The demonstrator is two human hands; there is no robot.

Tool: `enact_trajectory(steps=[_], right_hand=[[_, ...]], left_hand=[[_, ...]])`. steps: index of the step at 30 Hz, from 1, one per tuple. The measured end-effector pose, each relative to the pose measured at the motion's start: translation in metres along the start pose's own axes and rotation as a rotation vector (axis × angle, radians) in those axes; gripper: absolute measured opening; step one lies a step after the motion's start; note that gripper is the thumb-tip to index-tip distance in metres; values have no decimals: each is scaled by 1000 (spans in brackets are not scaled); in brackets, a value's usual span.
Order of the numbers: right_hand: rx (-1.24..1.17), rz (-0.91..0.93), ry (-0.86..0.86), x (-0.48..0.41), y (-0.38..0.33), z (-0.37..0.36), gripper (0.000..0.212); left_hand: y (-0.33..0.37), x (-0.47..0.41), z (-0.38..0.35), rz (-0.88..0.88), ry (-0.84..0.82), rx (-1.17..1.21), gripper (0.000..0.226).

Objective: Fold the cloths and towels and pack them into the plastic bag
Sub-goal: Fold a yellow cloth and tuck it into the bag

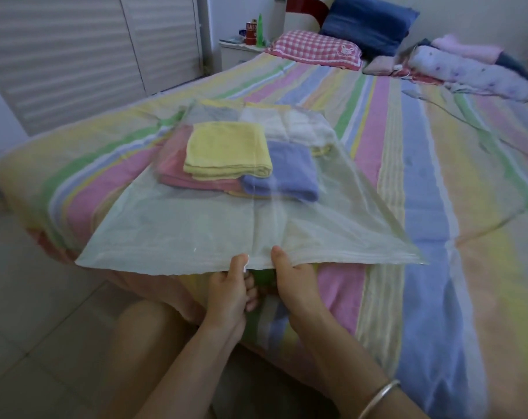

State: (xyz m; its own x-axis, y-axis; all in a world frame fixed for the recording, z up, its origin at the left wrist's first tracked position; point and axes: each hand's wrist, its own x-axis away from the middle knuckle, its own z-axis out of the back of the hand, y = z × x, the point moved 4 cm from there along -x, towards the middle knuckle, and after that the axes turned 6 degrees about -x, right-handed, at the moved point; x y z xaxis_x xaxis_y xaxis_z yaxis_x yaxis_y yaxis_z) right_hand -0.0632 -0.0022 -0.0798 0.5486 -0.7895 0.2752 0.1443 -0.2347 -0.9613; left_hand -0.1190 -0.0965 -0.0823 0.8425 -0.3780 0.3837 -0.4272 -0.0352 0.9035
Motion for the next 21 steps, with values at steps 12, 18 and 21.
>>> enact_trajectory(steps=[12,18,21], right_hand=[[-84,-52,-23,-3,7,0,17],[-95,-48,-27,-3,9,-1,15],[-169,-48,90,3,11,-7,28]], left_hand=[[7,-21,59,-61,49,49,32],[14,-30,88,-63,105,36,24],[11,-33,87,-59,109,85,26]])
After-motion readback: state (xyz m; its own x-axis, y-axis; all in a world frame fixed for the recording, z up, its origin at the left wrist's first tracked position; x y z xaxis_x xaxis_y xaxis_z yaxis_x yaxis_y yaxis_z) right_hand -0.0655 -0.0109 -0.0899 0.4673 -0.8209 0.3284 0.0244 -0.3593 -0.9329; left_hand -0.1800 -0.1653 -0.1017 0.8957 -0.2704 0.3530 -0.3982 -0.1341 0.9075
